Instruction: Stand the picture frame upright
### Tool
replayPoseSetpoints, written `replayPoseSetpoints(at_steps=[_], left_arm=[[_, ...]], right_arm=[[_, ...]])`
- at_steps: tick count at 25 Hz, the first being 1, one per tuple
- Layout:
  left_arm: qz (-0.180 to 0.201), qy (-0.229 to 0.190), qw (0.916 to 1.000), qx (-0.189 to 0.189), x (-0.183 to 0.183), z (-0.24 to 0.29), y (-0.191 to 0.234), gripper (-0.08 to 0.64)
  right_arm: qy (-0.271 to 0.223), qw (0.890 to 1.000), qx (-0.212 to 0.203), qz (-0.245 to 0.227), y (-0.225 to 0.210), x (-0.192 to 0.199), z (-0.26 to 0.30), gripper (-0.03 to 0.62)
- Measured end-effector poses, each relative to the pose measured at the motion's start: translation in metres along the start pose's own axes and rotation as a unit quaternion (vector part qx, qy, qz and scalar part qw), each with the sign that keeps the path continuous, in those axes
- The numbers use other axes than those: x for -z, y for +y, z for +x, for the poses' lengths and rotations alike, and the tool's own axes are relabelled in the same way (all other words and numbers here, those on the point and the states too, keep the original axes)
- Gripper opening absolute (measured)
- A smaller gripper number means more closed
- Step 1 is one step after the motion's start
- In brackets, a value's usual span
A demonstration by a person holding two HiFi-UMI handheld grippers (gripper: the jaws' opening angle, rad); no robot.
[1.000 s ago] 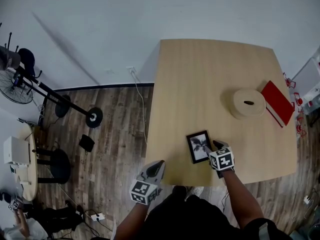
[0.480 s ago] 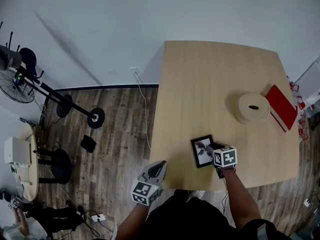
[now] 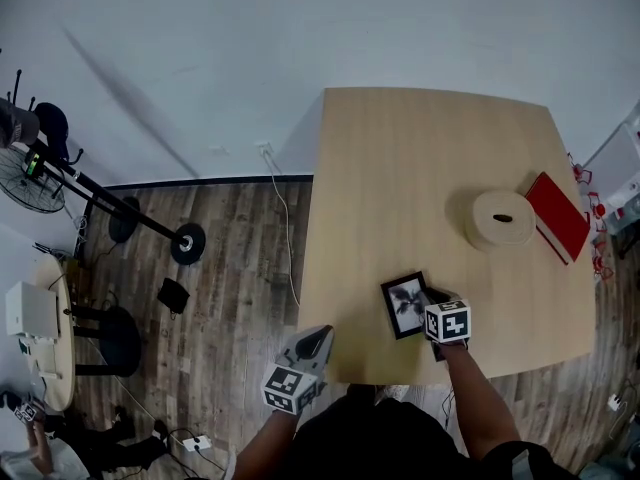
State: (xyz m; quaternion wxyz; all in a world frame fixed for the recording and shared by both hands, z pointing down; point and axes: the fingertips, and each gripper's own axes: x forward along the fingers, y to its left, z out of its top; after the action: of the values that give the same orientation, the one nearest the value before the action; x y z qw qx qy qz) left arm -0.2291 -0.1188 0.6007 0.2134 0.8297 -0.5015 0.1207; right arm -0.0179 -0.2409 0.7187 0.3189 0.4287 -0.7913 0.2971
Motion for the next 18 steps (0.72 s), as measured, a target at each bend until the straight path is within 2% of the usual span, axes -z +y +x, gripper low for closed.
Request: replayPoseSetpoints(at_steps=[11,18], left_arm=[[0.017,-0.01,0.9993,0.032,-0.01,0.009,-0.002,0.002],[0.034,-0.014,0.9974,0.062,-0.027,0.031,-0.027,0.002]], right_arm=[[-0.081,0.996,0.03,0.022,-0.007,-0.036,-0.057,0.067],[-0.132,0.988,0.062,0.056,-0.043,-0.05,-0.102,0.067]])
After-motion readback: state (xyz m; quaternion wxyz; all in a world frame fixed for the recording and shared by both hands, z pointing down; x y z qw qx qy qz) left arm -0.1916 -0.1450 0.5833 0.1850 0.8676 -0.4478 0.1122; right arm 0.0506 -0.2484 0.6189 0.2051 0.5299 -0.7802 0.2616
